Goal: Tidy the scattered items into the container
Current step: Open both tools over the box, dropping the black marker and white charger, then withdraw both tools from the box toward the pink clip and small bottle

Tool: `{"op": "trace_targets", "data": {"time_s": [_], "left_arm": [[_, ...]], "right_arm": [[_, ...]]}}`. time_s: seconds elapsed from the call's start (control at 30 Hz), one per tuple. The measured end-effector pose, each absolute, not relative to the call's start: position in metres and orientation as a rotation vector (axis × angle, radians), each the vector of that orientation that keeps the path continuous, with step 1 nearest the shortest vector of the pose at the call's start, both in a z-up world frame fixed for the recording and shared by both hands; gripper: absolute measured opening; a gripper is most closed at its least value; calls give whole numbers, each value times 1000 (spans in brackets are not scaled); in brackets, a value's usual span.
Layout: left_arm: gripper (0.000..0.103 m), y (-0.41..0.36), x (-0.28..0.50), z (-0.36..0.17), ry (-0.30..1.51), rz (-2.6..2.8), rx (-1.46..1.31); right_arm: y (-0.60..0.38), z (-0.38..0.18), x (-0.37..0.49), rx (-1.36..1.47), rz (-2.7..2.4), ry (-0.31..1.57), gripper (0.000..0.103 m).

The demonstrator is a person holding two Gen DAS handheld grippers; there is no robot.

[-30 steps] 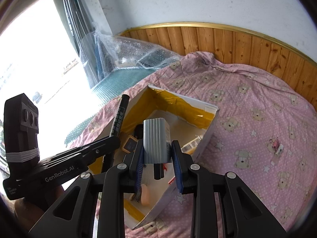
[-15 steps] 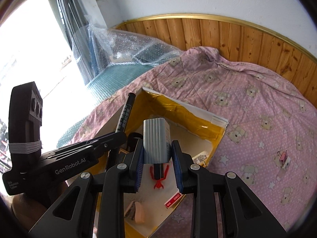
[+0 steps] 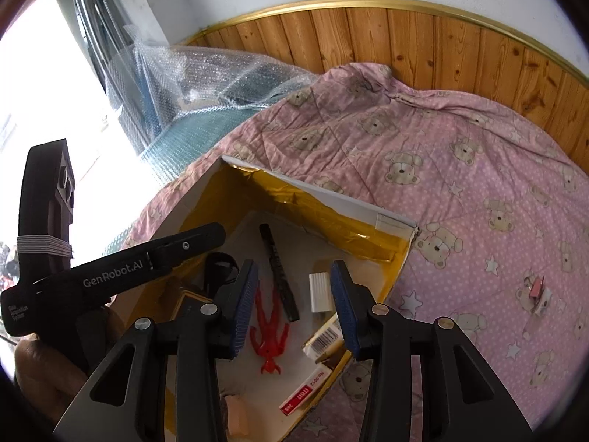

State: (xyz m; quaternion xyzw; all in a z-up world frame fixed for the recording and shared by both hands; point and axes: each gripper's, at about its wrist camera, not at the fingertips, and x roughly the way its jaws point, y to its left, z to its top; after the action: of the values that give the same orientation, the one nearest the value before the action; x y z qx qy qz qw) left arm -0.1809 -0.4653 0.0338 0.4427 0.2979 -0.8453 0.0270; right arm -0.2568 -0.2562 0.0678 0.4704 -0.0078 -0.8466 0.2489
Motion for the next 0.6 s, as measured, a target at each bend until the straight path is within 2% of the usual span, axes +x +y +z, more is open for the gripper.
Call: {"op": "trace_targets", "data": {"time_s": [0.2, 0.6], "left_arm": [[54, -463, -151, 40, 954, -2596, 1370], [54, -419, -91, 75, 783, -2668, 1329]], "right_arm": [[-241, 72, -236, 1279, -2292, -82, 44], [-234, 99, -171, 1201, -2285, -87, 44]]}}
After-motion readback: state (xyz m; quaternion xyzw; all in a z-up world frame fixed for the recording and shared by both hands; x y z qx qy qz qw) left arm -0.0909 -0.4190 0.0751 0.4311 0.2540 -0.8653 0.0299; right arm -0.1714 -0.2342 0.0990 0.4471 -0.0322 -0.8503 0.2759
